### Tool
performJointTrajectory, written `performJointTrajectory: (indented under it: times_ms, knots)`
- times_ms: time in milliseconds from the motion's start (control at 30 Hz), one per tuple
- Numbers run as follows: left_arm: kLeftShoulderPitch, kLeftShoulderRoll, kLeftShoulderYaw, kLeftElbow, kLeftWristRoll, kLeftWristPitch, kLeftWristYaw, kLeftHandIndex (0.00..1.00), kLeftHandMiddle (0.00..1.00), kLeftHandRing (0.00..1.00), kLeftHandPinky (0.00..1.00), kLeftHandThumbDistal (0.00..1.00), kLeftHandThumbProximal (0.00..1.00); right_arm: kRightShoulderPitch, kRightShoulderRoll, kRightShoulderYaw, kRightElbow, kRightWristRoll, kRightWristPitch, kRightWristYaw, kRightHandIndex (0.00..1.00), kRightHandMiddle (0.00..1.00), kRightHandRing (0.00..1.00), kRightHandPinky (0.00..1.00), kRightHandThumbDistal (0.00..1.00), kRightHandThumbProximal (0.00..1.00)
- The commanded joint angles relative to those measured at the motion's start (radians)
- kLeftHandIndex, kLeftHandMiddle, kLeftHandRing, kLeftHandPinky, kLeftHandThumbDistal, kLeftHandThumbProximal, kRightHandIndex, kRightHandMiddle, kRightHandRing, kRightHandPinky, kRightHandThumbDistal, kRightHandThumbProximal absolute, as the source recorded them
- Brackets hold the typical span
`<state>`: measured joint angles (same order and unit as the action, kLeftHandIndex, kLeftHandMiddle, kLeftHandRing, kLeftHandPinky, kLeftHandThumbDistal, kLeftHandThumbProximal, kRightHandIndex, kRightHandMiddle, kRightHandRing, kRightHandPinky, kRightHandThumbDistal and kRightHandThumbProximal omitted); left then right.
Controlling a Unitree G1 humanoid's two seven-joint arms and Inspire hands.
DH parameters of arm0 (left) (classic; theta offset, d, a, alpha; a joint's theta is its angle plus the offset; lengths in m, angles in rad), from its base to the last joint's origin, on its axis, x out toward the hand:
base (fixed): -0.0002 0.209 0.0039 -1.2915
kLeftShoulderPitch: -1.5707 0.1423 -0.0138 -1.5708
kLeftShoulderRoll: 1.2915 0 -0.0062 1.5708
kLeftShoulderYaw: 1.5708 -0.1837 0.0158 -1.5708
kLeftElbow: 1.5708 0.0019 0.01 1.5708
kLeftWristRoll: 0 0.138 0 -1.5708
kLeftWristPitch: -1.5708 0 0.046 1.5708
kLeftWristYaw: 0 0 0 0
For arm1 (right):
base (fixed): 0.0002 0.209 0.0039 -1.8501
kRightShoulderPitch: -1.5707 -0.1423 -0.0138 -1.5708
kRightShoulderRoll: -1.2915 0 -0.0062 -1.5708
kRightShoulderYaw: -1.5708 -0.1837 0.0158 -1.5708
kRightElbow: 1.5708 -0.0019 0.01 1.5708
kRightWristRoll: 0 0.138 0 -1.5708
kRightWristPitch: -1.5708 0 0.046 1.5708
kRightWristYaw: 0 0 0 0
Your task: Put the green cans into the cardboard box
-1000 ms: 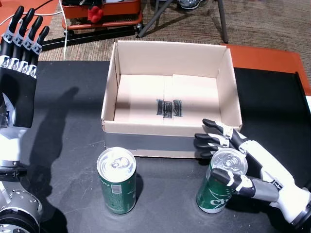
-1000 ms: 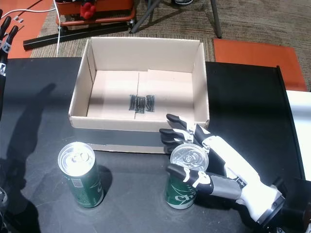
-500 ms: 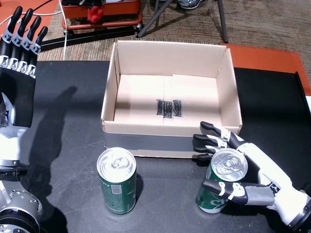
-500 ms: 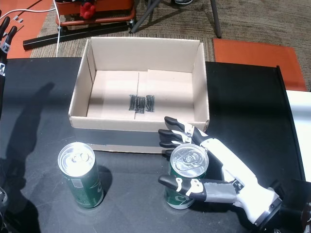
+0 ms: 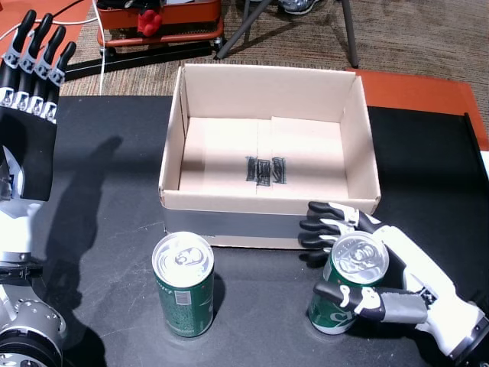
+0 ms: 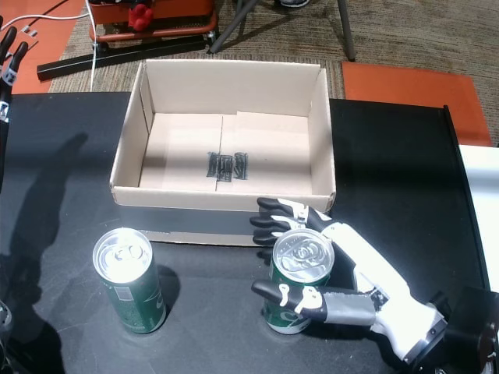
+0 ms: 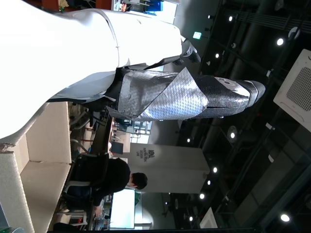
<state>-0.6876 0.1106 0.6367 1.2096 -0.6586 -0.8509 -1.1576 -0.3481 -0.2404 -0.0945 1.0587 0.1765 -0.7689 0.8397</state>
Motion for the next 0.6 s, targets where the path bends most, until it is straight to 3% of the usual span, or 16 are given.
performJointTrajectory:
  times_ms: [0, 400, 567]
  knots:
    - [0.011, 0.011, 0.005, 0.006, 0.004, 0.012, -0.011, 1.00, 1.00, 1.00, 1.00, 0.75, 1.00, -0.002, 0.006, 0.005, 0.016, -0.014, 0.009, -0.008, 0.70, 0.73, 0.79, 0.81, 1.00, 0.36]
    - [0.010, 0.011, 0.006, 0.005, 0.016, -0.004, 0.009, 1.00, 1.00, 1.00, 1.00, 0.78, 1.00, -0.014, 0.007, 0.036, 0.066, -0.094, -0.006, -0.092, 0.66, 0.66, 0.70, 0.73, 1.00, 0.41]
    - [0.011, 0.013, 0.003, 0.005, 0.018, -0.005, 0.017, 1.00, 1.00, 1.00, 1.00, 0.77, 1.00, -0.022, 0.015, 0.041, 0.084, -0.091, 0.011, -0.077, 0.66, 0.67, 0.71, 0.73, 1.00, 0.37]
